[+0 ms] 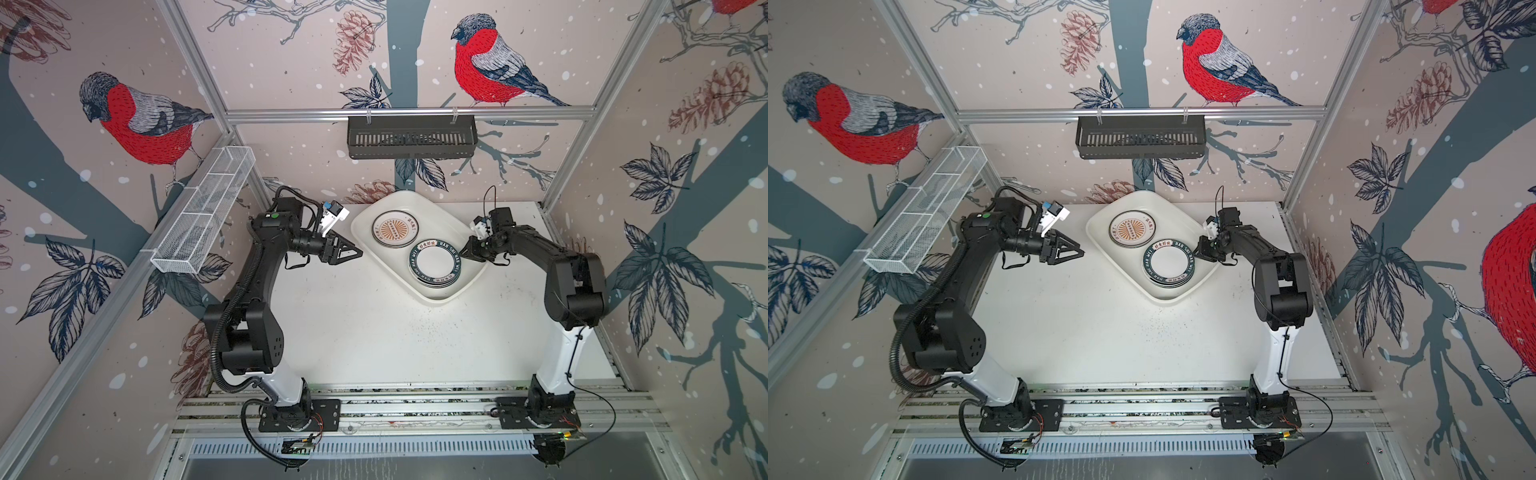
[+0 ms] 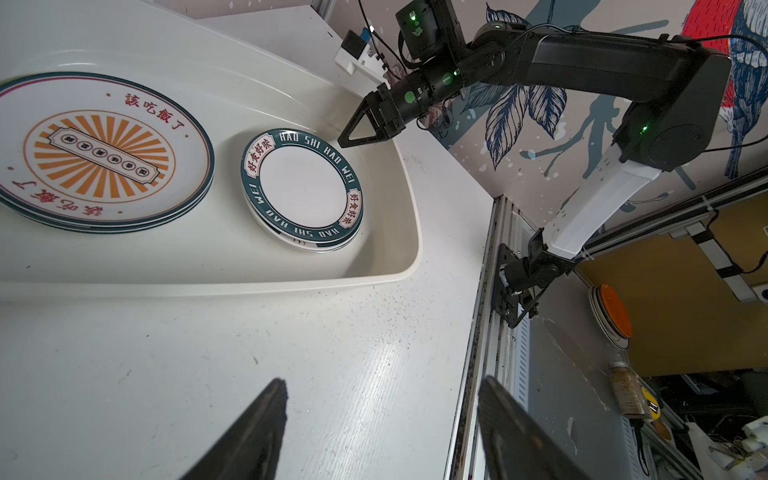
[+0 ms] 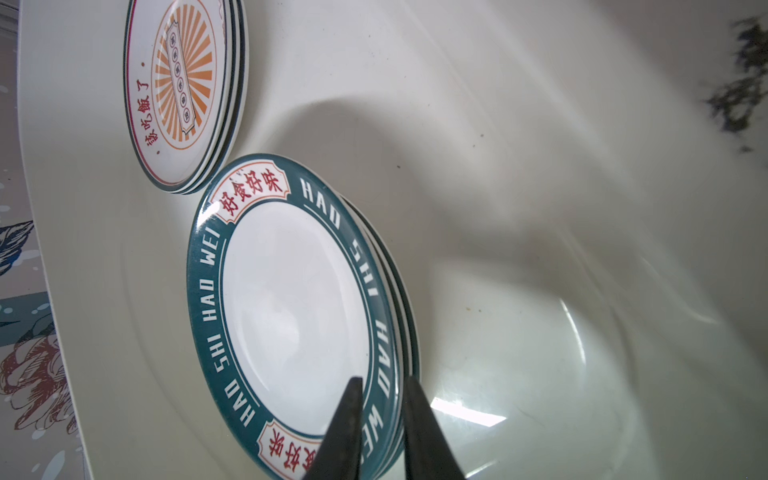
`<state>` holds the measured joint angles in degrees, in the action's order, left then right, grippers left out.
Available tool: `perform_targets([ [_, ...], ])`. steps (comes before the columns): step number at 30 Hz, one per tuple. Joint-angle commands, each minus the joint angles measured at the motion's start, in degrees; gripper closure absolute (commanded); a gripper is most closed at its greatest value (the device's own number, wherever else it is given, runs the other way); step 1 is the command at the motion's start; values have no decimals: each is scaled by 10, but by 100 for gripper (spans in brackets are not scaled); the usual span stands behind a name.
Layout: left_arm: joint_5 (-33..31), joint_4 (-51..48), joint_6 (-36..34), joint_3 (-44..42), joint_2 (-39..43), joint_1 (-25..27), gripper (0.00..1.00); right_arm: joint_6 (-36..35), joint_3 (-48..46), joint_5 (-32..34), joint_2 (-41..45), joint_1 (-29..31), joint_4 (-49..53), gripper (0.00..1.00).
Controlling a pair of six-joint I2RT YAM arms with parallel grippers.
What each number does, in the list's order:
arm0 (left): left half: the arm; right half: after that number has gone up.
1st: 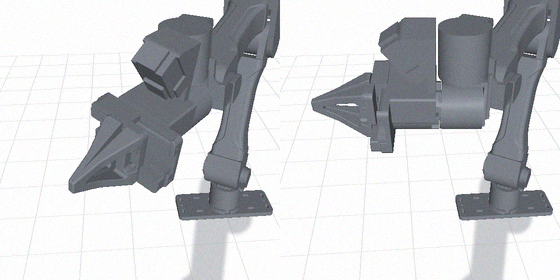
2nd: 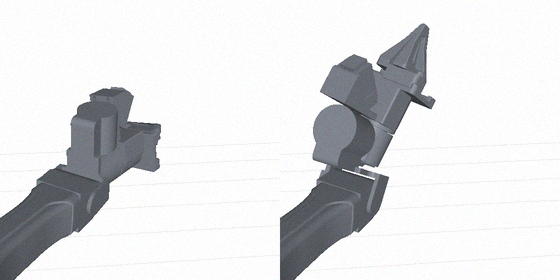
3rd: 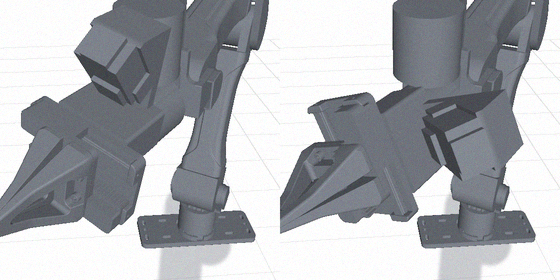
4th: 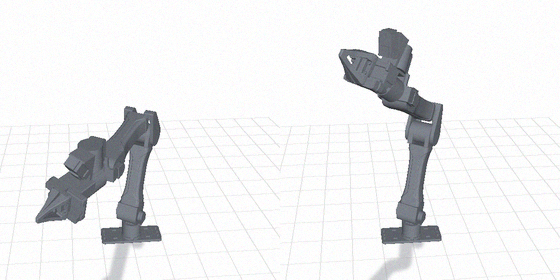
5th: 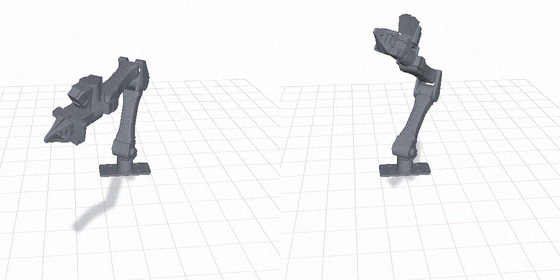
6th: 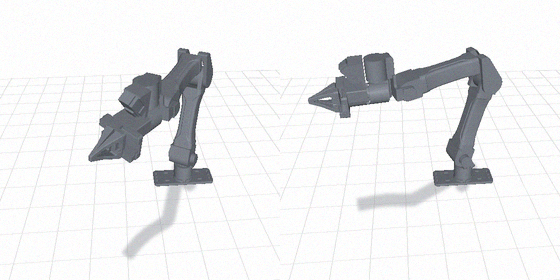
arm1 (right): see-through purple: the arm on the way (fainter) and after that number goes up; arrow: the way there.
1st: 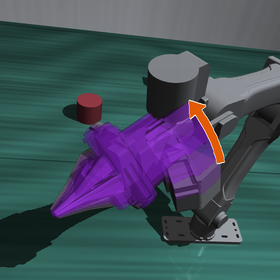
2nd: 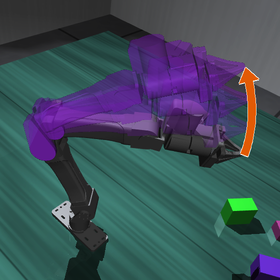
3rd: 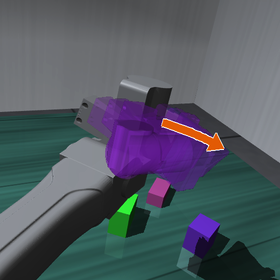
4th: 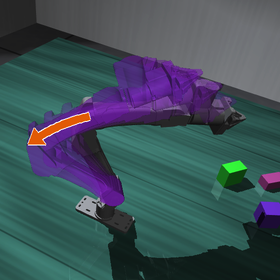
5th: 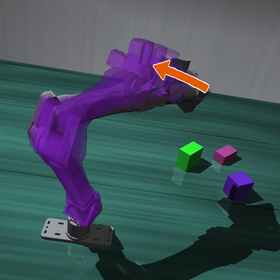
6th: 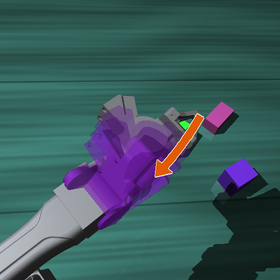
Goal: Place the plates into the plastic bin on the countertop
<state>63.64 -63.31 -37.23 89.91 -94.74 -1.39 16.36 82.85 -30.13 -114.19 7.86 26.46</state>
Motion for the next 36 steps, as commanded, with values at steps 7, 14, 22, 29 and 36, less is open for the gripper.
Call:
perform_targets([
  [7, -113, 164, 128, -63, 66, 0, 13, 12, -12, 30, 75, 25, -77, 73],
  [14, -280, 297, 233, -137, 106, 0, 10, 58, -114, 72, 211, 25, -271, 64],
  [22, -426, 508, 389, -311, 159, 0, 2, 70, -282, 136, 359, -12, -435, 53],
  [29, -487, 704, 432, -477, 191, -1, 2, 108, -420, 222, 429, -76, -529, 19],
  [36, -504, 860, 418, -604, 205, -1, 2, 80, -538, 345, 478, -105, -627, 0],
])
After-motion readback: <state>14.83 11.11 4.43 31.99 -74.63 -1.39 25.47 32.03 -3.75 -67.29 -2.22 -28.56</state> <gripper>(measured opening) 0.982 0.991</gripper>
